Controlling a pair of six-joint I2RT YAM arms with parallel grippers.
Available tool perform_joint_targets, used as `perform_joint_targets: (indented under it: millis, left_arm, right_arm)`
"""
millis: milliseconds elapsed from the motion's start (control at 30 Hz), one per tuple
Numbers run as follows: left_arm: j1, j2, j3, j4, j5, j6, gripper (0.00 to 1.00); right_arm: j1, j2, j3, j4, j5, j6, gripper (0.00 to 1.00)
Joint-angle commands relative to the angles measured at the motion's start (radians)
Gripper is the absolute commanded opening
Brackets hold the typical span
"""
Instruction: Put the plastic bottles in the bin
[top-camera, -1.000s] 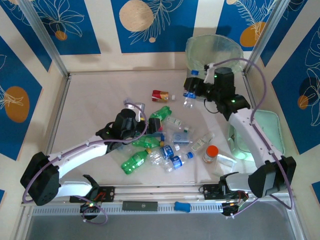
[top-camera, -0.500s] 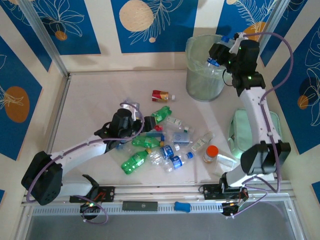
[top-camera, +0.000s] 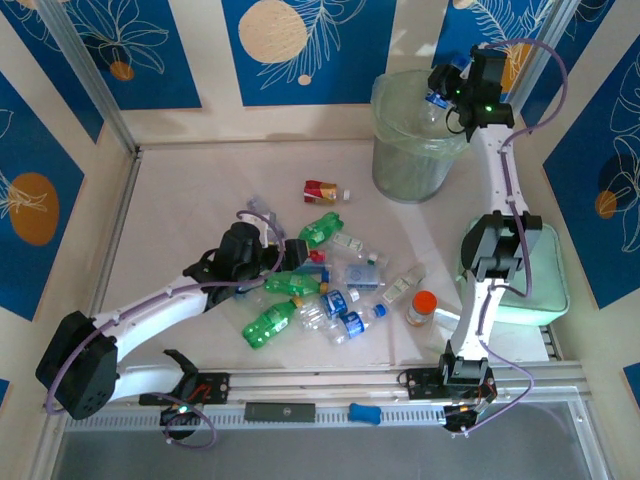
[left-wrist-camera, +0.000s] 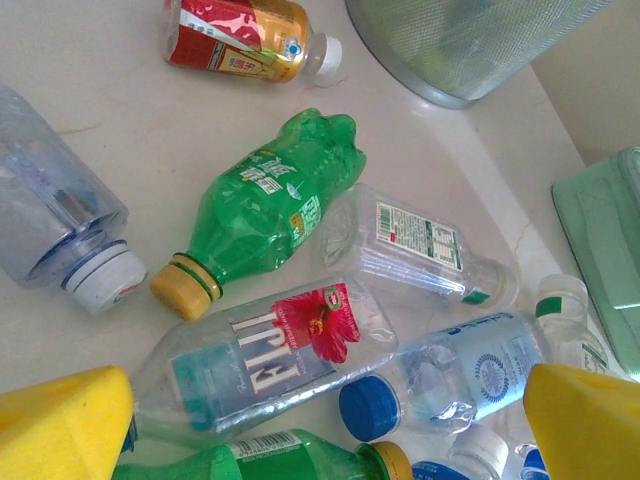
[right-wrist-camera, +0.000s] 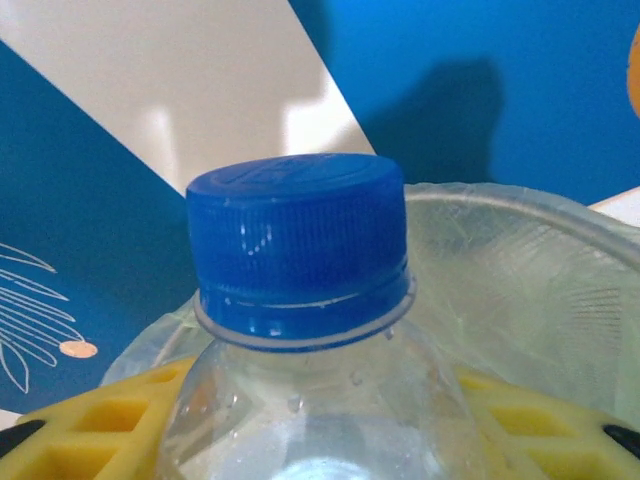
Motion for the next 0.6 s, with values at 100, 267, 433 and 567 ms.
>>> perform_joint_targets:
  millis: [100,267,433,567]
  left_arm:
    - [0.011,-0.022,0.021,-0.035,0.012,0.016,1.0]
    - [0.011,-0.035,0.016,-0.045,0.01,0.017,1.0]
    - [0.013,-0.06,0.005,-0.05,-0.005,0.023,1.0]
    - [0.013,-0.078,-0.002,-0.055,-0.023,0.038,1.0]
  right_arm:
    - [0.031,0.115,0.208,-0.179,-0.018,0.006,0.62]
    - [0.042,0.141,0.295,-0.222,-0.014,0.0,0.8]
    - [0.046,0.092,0.322,-0.242,-0.015,-0.016,0.91]
    - [0.054,0.017,0.279,-0.257,-0.028,-0.049,0.91]
